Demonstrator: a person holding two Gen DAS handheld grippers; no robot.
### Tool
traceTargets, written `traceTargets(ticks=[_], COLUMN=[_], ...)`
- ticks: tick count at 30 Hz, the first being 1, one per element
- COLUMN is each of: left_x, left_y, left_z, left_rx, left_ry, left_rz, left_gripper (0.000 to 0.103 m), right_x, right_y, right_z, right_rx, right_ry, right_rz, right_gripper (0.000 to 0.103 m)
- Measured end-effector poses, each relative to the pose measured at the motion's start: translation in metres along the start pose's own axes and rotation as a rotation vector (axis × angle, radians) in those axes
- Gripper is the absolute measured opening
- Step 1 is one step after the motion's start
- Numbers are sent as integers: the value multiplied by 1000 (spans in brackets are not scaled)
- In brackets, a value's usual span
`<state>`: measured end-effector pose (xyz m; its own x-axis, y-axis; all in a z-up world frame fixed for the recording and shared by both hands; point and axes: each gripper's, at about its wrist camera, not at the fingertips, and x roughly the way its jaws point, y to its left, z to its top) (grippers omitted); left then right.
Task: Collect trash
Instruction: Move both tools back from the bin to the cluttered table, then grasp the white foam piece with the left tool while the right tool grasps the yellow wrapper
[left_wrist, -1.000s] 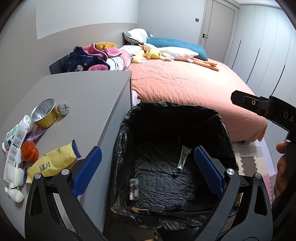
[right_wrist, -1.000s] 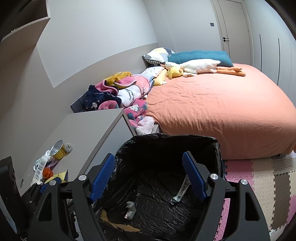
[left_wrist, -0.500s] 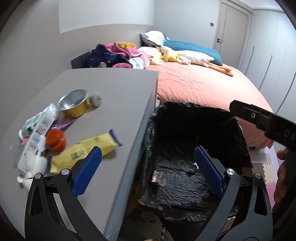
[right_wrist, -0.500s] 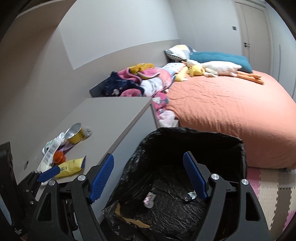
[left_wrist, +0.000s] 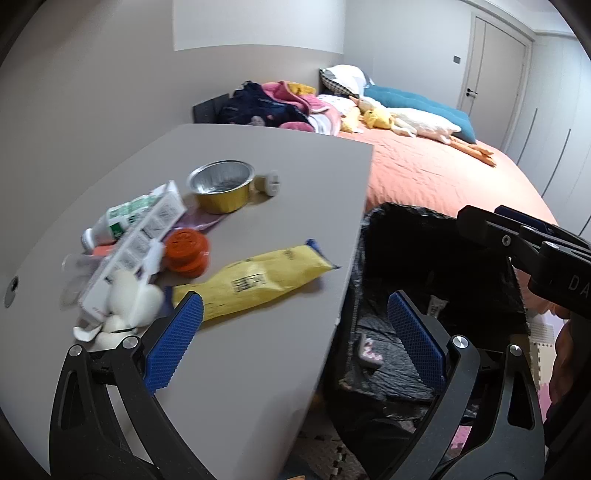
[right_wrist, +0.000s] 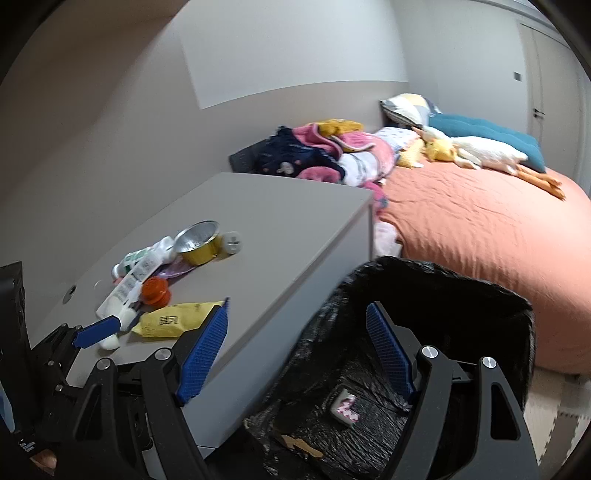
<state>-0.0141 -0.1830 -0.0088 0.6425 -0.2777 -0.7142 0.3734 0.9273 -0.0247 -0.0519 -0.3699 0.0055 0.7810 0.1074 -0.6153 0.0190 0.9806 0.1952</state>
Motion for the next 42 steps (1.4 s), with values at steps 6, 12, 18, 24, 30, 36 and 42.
traceTargets(ticks=[6, 12, 18, 24, 30, 36, 42], left_x=[-7, -8, -5, 9, 27, 36, 39], left_y=[22, 47, 72, 94, 112, 116, 120], left_z=[-8, -14, -20, -25, -28, -29, -26], left_rx=[4, -14, -41, -68, -109, -124, -137], left_ry=[-12, -1, 18, 64, 125, 135, 119], left_rz=[92, 150, 196, 218, 199, 167, 149], left_gripper=[97, 97, 96, 81, 61, 52, 51], right_x=[14, 37, 56, 74, 94, 108, 123], right_y=[27, 49, 68, 90, 106, 119, 136], right_z=[4, 5, 5, 3, -3, -8, -12], right_rx=[-82, -158, -236, -387, -521, -597, -688], right_ry=[16, 66, 110, 137, 176, 205, 221], right_rz=[61, 95, 129, 160, 208, 263, 275], right_gripper=[78, 78, 78, 78, 78, 78, 78])
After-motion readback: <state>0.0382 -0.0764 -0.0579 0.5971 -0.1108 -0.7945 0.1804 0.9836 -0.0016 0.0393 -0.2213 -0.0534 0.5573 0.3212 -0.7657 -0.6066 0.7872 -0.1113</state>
